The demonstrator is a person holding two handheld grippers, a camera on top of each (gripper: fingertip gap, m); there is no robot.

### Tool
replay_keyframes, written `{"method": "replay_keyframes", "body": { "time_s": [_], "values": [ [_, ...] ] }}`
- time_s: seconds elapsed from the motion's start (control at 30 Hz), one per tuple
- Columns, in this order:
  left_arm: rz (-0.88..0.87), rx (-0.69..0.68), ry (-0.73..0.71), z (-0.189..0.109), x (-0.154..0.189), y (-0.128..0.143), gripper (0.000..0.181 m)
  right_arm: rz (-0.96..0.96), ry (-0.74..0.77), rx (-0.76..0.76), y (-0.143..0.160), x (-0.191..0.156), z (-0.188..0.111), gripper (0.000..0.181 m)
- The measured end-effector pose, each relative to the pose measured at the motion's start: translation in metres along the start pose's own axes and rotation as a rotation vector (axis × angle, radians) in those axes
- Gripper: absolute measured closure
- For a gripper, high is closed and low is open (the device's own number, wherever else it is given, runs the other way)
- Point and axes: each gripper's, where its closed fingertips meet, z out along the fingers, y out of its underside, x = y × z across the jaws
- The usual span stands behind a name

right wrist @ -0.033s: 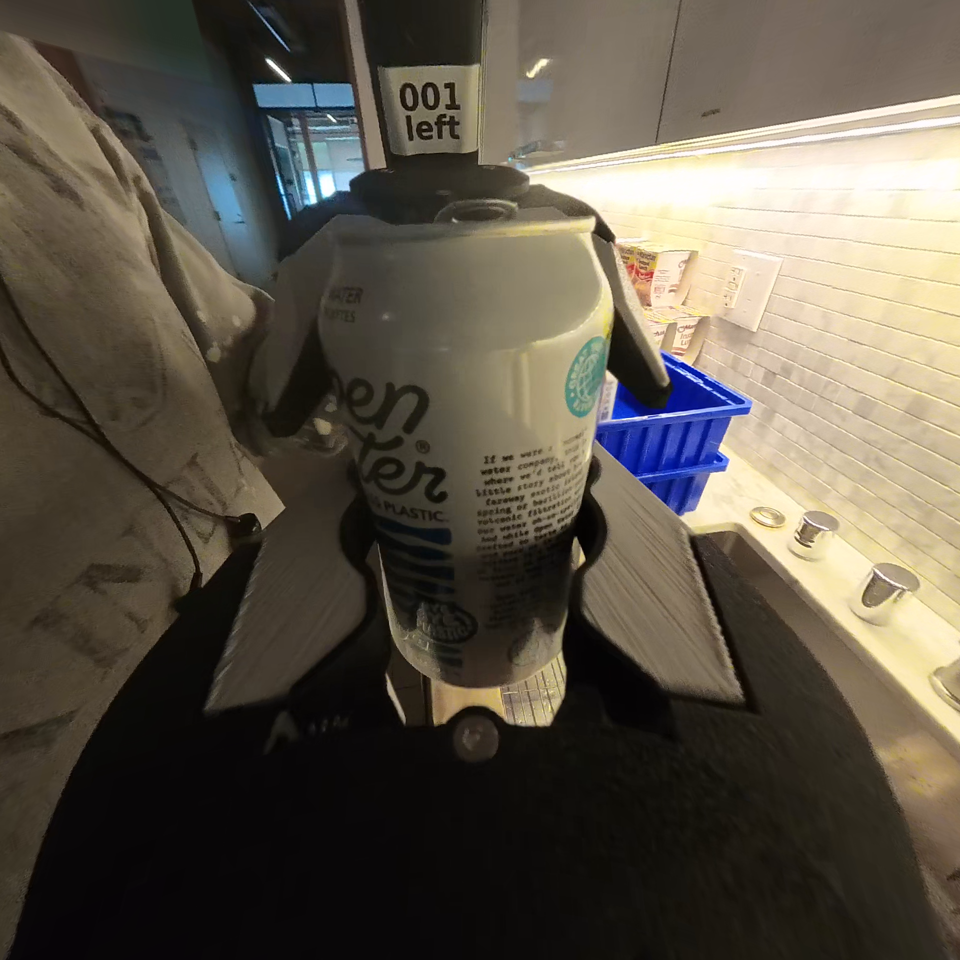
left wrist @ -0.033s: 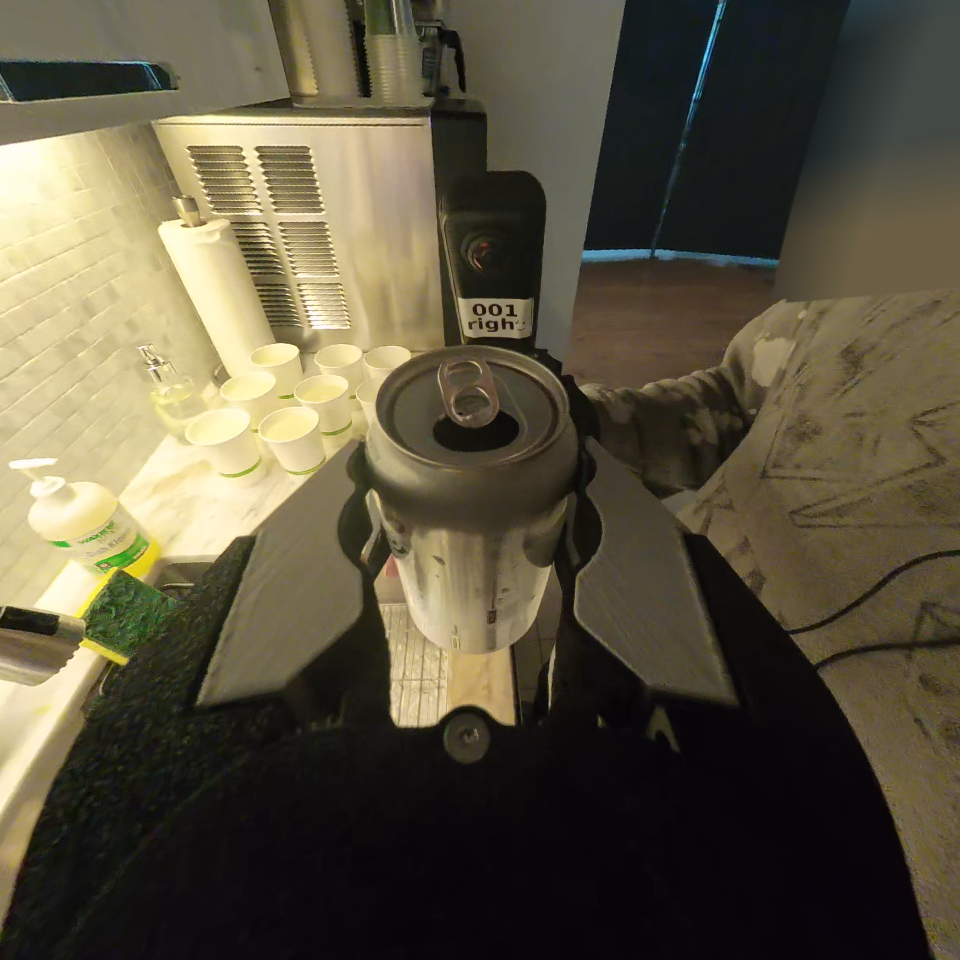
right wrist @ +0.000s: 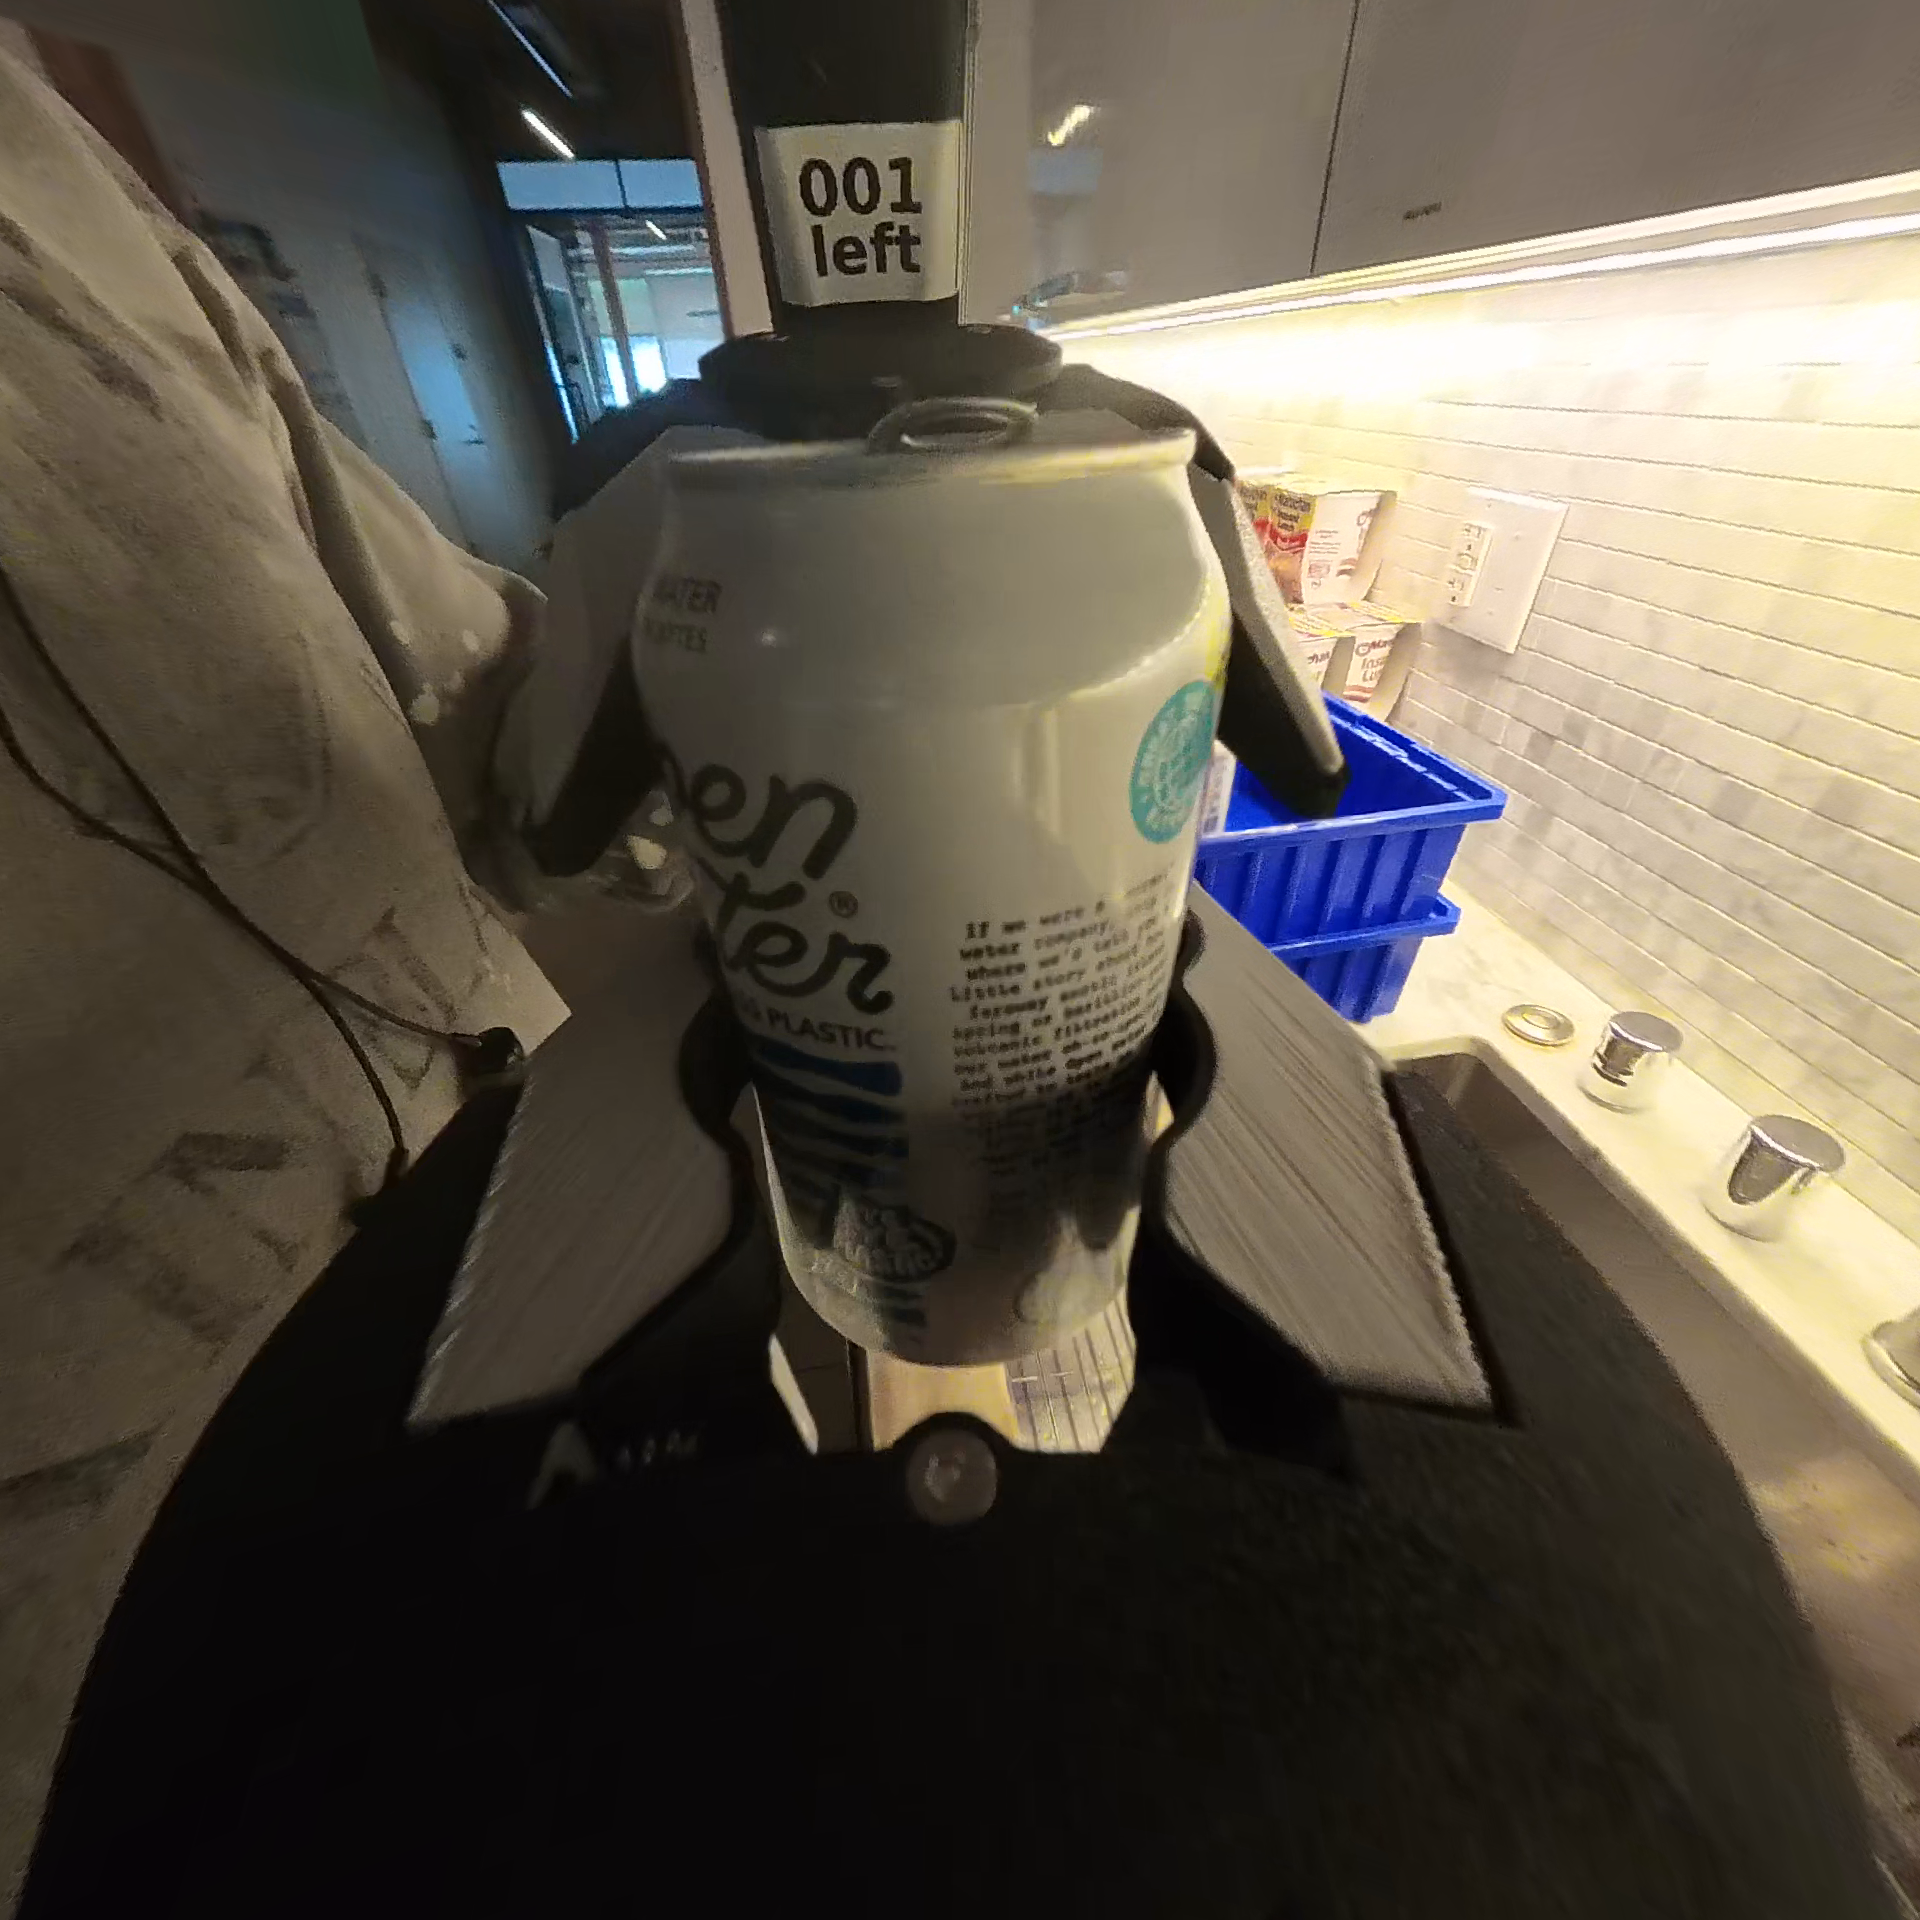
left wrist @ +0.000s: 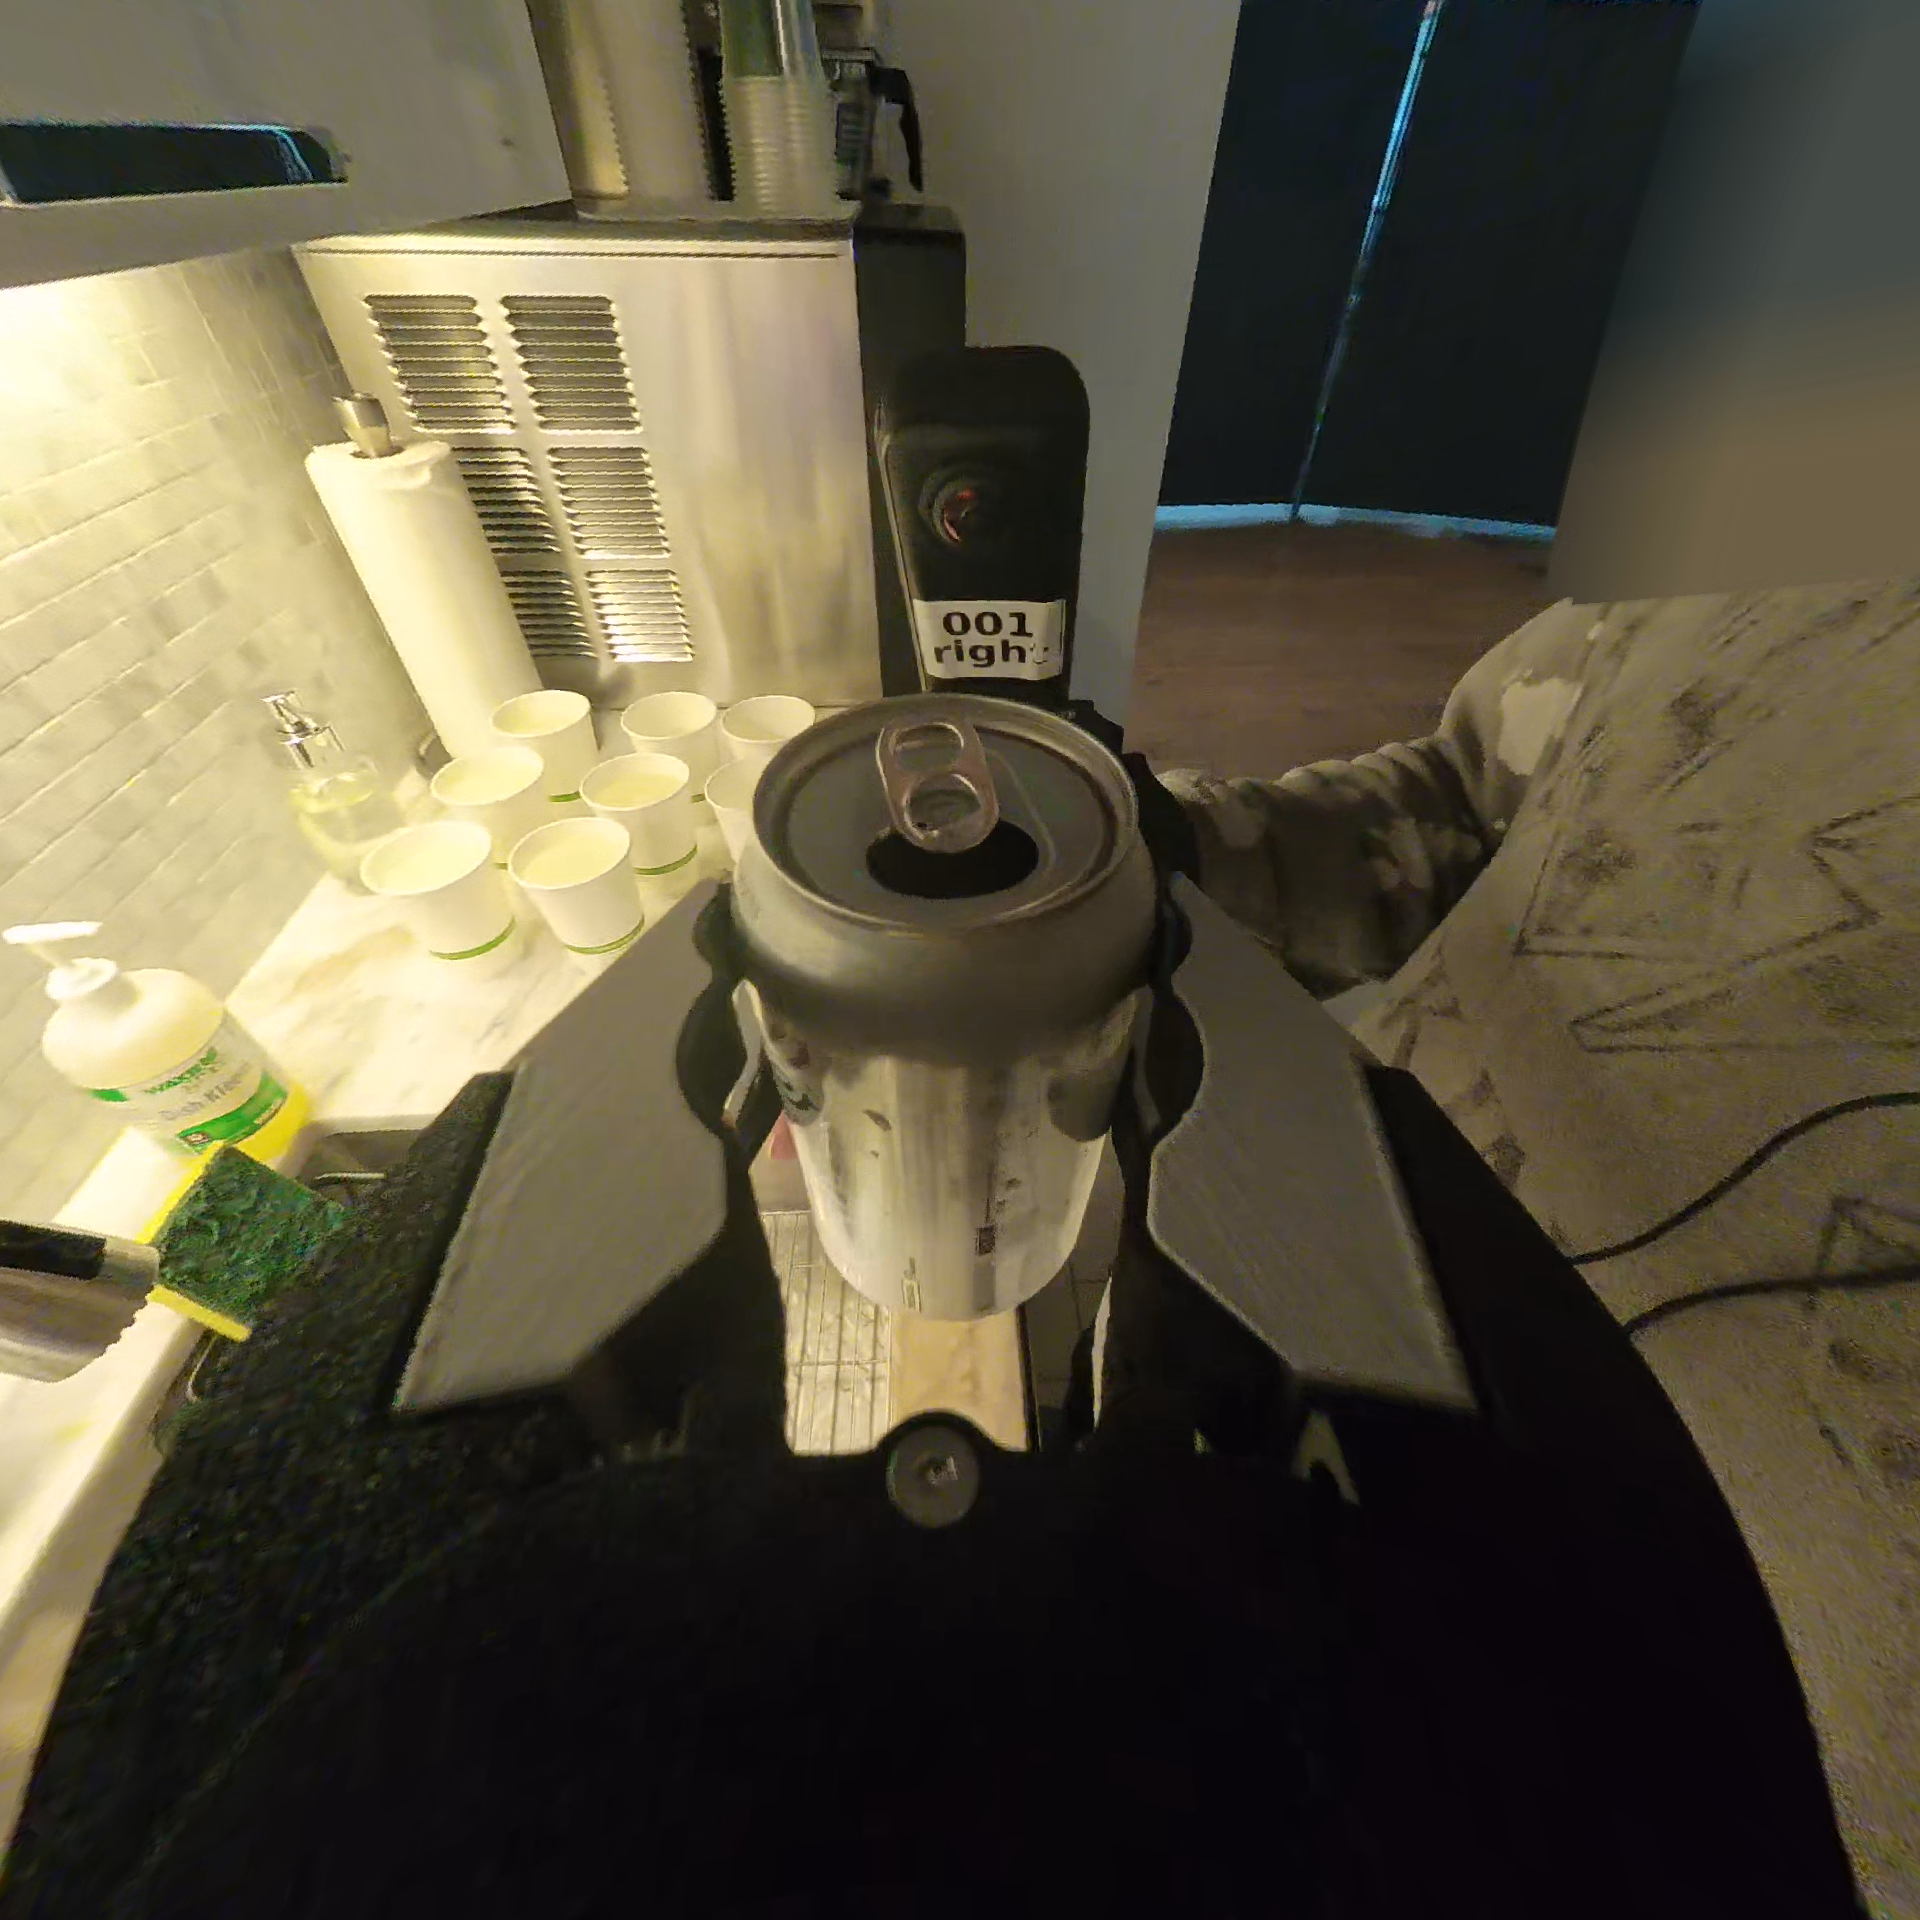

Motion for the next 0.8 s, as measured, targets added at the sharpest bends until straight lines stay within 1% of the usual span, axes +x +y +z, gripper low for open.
{"method": "replay_keyframes", "body": {
  "time_s": [0.13,0.2,0.27,0.43,0.57,0.73,0.8],
  "values": [
    [-0.003,0.024,0.036,-0.001,0.003,0.0,0.106,0.007,0.035,-0.002,0.001,-0.001,0.002,0.098],
    [-0.007,0.032,0.055,-0.001,0.003,0.0,0.106,0.003,0.05,0.046,-0.008,-0.002,0.0,0.097],
    [0.005,0.034,0.059,0.0,0.004,0.002,0.106,-0.001,0.071,0.033,-0.006,-0.001,-0.001,0.097],
    [0.006,0.089,0.076,0.004,0.004,-0.001,0.105,0.006,0.136,0.077,-0.009,0.002,-0.004,0.092],
    [-0.006,0.114,0.099,0.007,0.003,0.002,0.106,0.021,0.153,0.064,-0.004,0.002,-0.006,0.094],
    [-0.006,0.11,0.167,0.009,0.012,0.006,0.106,0.054,0.1,0.06,0.003,-0.007,-0.006,0.105],
    [-0.023,0.095,0.175,0.01,0.012,0.008,0.105,0.071,0.097,0.07,0.004,-0.007,-0.006,0.105]
  ]
}}
